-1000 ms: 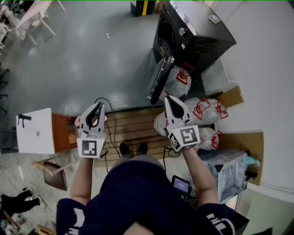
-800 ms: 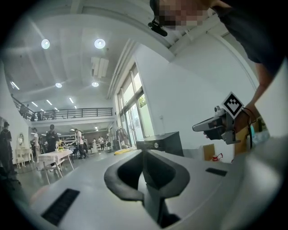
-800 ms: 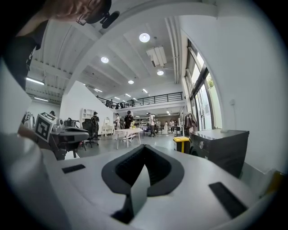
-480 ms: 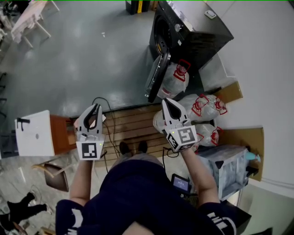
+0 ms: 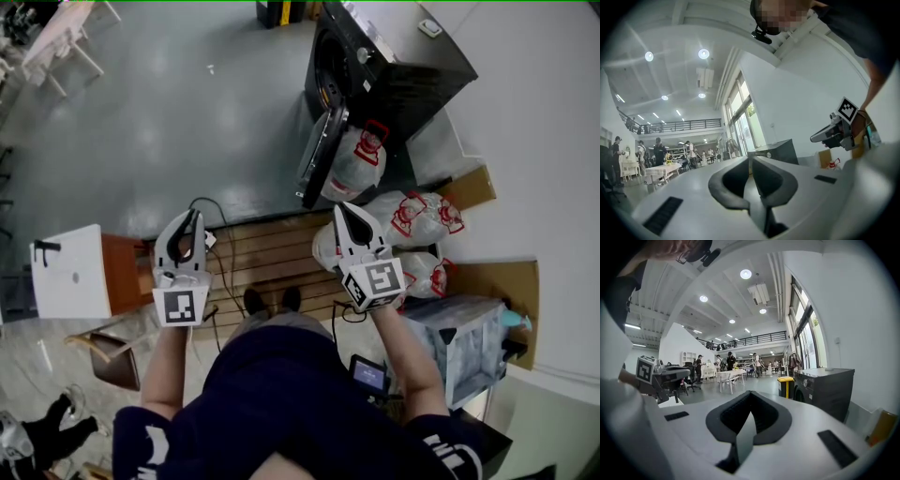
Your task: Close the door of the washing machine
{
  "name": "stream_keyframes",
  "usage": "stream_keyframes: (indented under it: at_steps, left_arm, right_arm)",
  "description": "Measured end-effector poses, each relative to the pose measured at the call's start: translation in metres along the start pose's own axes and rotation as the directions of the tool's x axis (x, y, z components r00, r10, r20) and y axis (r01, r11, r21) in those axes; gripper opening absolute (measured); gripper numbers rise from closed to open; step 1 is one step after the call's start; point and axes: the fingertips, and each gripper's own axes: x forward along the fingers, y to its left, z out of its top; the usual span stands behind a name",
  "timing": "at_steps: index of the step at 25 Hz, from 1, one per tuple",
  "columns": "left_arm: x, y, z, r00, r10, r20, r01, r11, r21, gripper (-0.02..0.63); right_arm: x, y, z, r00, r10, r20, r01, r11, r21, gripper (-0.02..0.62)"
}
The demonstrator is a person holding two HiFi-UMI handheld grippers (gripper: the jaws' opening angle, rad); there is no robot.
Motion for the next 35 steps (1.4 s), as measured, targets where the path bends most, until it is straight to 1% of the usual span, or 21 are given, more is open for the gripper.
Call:
stream_keyframes:
  at_steps: [3, 6, 7, 9, 10, 12, 15, 19, 21, 23, 26, 32, 35]
  left_arm:
    - [0.001, 0.004, 0.002, 1.0, 0.0, 0.017, 0.001, 1.0, -0.022, 0.041]
    - [0.003, 0.005, -0.001, 1.0, -0.015, 0.011, 0.016, 0.999, -0.05, 0.044]
    - [0.004, 0.005, -0.002, 1.0, -0.023, 0.009, 0.023, 0.998, -0.053, 0.063]
    - [0.006, 0.004, -0.004, 0.999, -0.035, 0.003, 0.035, 0.998, -0.059, 0.145]
    - [0.007, 0.004, -0.006, 0.999, -0.037, -0.005, 0.036, 0.997, -0.064, 0.158]
    - [0.009, 0.003, -0.008, 0.999, -0.038, -0.012, 0.037, 0.997, -0.068, 0.161]
    - [0.012, 0.001, -0.004, 0.999, -0.047, 0.008, 0.047, 0.997, -0.065, 0.201]
    - [0.015, -0.004, -0.005, 0.997, -0.071, 0.006, 0.071, 0.995, -0.063, 0.222]
    - [0.016, -0.008, -0.007, 0.996, -0.086, 0.0, 0.086, 0.994, -0.065, 0.237]
    - [0.018, -0.012, -0.009, 0.994, -0.107, -0.004, 0.107, 0.993, -0.058, 0.271]
    - [0.021, -0.019, -0.015, 0.99, -0.141, -0.026, 0.139, 0.989, -0.056, 0.302]
    - [0.033, -0.042, -0.024, 0.975, -0.218, -0.05, 0.216, 0.975, -0.053, 0.325]
    - [0.039, -0.057, -0.031, 0.967, -0.248, -0.061, 0.247, 0.969, -0.028, 0.325]
  right_arm:
    - [0.0, 0.001, -0.002, 1.0, 0.003, -0.007, -0.003, 1.0, 0.0, 0.02]
    - [0.0, 0.001, -0.006, 1.0, 0.005, -0.016, -0.005, 1.0, -0.005, 0.02]
    - [-0.001, 0.001, -0.007, 1.0, 0.004, -0.017, -0.004, 1.0, -0.005, 0.02]
    - [-0.002, 0.0, -0.009, 1.0, 0.001, -0.019, -0.001, 1.0, -0.005, 0.02]
    - [-0.002, 0.0, -0.01, 1.0, 0.0, -0.02, 0.0, 1.0, -0.006, 0.02]
    - [-0.002, -0.002, -0.01, 1.0, -0.003, -0.02, 0.003, 1.0, -0.008, 0.02]
    - [-0.002, -0.003, -0.01, 1.0, -0.004, -0.019, 0.004, 1.0, -0.011, 0.02]
    - [-0.002, -0.003, -0.008, 1.0, -0.005, -0.015, 0.004, 1.0, -0.015, 0.02]
    - [-0.003, -0.004, -0.008, 1.0, -0.006, -0.014, 0.006, 1.0, -0.016, 0.02]
    - [-0.004, -0.005, -0.009, 1.0, -0.01, -0.017, 0.009, 1.0, -0.02, 0.02]
    - [-0.007, -0.008, -0.011, 1.0, -0.014, -0.023, 0.014, 1.0, -0.019, 0.02]
    - [-0.016, -0.019, -0.016, 0.999, -0.03, -0.031, 0.029, 0.999, -0.018, 0.02]
    - [-0.023, -0.027, -0.019, 0.999, -0.037, -0.032, 0.037, 0.999, -0.015, 0.02]
